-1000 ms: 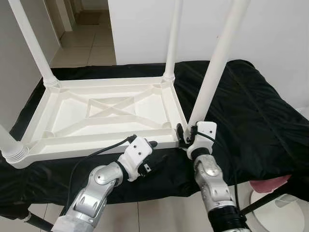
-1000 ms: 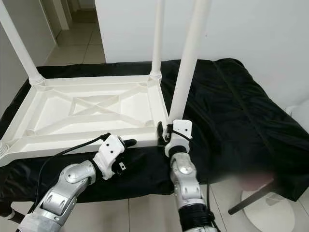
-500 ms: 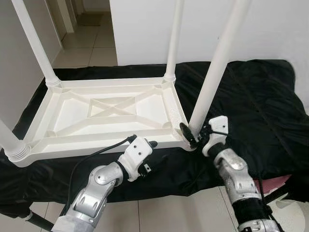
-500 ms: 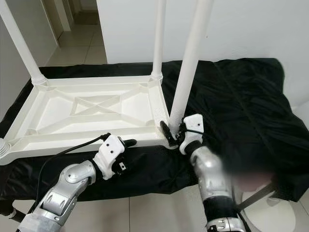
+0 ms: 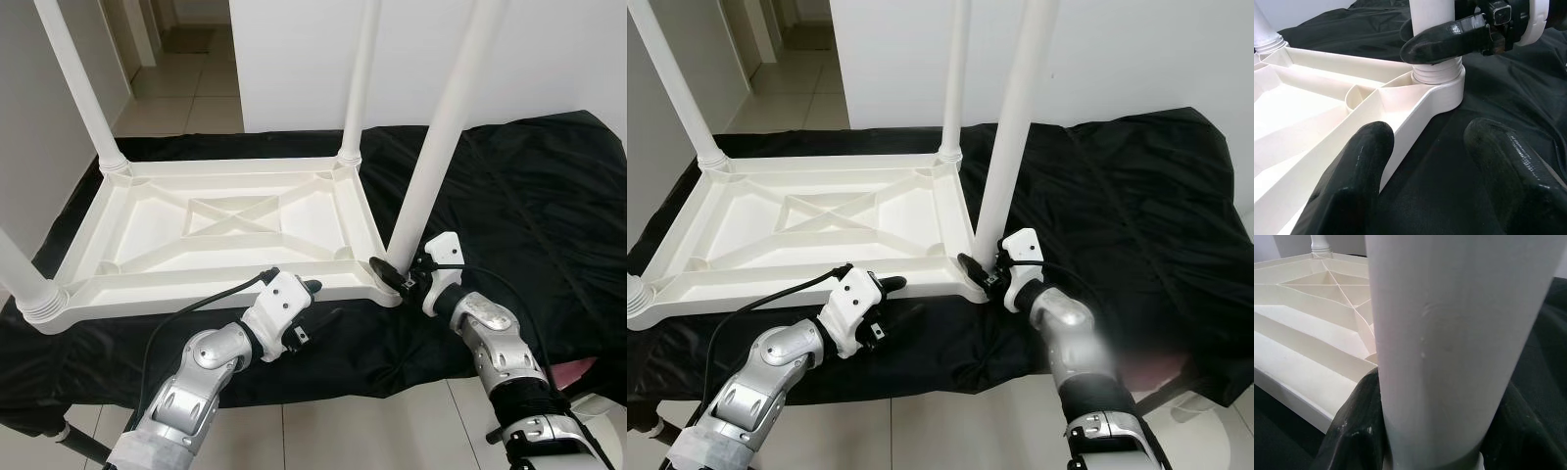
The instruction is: Building children table
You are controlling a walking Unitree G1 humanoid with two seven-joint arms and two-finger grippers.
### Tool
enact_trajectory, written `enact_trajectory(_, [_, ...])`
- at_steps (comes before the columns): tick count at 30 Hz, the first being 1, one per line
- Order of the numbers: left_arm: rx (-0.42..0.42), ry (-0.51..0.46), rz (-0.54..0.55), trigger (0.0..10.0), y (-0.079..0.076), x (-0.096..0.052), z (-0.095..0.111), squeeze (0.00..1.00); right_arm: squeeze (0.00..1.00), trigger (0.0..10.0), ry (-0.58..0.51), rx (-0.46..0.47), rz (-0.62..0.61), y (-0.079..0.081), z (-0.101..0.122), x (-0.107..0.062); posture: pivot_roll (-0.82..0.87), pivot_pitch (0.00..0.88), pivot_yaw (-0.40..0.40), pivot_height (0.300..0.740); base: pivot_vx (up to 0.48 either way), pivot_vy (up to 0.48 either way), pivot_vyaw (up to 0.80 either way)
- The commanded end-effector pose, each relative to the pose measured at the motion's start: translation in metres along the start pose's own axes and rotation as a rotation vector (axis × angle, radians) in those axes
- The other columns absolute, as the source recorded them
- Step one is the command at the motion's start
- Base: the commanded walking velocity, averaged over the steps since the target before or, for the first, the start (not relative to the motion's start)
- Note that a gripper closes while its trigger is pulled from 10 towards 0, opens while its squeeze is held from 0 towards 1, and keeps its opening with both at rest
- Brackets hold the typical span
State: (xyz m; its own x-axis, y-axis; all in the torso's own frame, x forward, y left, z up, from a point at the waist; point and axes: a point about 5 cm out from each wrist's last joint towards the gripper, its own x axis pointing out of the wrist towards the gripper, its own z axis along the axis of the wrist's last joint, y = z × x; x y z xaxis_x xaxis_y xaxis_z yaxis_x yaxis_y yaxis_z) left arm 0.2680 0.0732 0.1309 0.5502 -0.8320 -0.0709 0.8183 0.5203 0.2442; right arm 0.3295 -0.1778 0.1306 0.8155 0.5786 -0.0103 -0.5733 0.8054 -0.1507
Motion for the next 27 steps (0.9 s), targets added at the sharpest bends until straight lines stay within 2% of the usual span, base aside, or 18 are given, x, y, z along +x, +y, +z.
enact_trajectory(1, [-0.005,0.016,0.048,10.0,0.001,-0.001,-0.003,0.0,0.0,10.0,0.054,-0.009,0.01,0.0,-0.01,-0.003,-0.01,0.004,0.014,0.74,0.0,0.0,0.0])
enact_trajectory(7, [-0.008,0.017,0.051,10.0,0.001,-0.002,-0.004,0.0,0.0,10.0,0.027,0.047,-0.018,0.003,-0.011,-0.002,-0.01,0.009,0.013,0.74,0.0,0.0,0.0])
enact_trajectory(10, [-0.009,0.019,0.051,10.0,0.001,-0.002,-0.004,0.0,0.0,10.0,0.01,0.086,-0.091,0.007,-0.01,-0.001,-0.01,0.011,0.012,0.74,0.0,0.0,0.0])
enact_trajectory(12, [-0.009,0.021,0.051,10.0,0.001,-0.003,-0.004,0.0,0.0,10.0,-0.002,0.104,-0.157,0.014,-0.011,0.0,-0.02,0.015,0.015,0.74,0.0,0.0,0.0])
enact_trajectory(16, [-0.009,0.022,0.051,10.0,0.001,-0.003,-0.005,0.0,0.0,10.0,-0.004,0.105,-0.176,0.019,-0.011,0.001,-0.02,0.015,0.015,0.74,0.0,0.0,0.0])
enact_trajectory(18, [-0.01,0.022,0.05,10.0,0.001,-0.003,-0.004,0.0,0.0,10.0,-0.001,0.131,-0.258,0.028,-0.012,0.004,-0.01,0.016,0.017,0.74,0.0,0.0,0.0])
enact_trajectory(19, [-0.01,0.022,0.05,10.0,0.001,-0.003,-0.004,0.0,0.0,10.0,-0.001,0.131,-0.258,0.028,-0.012,0.004,-0.01,0.016,0.017,0.74,0.0,0.0,0.0])
enact_trajectory(21, [-0.012,0.024,0.05,10.0,0.001,-0.002,-0.005,0.0,0.0,10.0,0.023,0.142,-0.364,0.032,-0.015,0.006,-0.01,0.015,0.018,0.74,0.0,0.0,0.0])
enact_trajectory(23, [-0.013,0.025,0.05,10.0,0.001,-0.002,-0.005,0.0,0.0,10.0,0.036,0.135,-0.398,0.034,-0.016,0.006,-0.01,0.014,0.017,0.74,0.0,0.0,0.0])
enact_trajectory(27, [-0.047,0.051,0.064,10.0,0.001,-0.002,-0.013,0.0,0.0,10.0,0.038,0.15,-0.48,0.05,-0.019,0.01,-0.01,0.011,0.018,0.74,0.0,0.0,0.0])
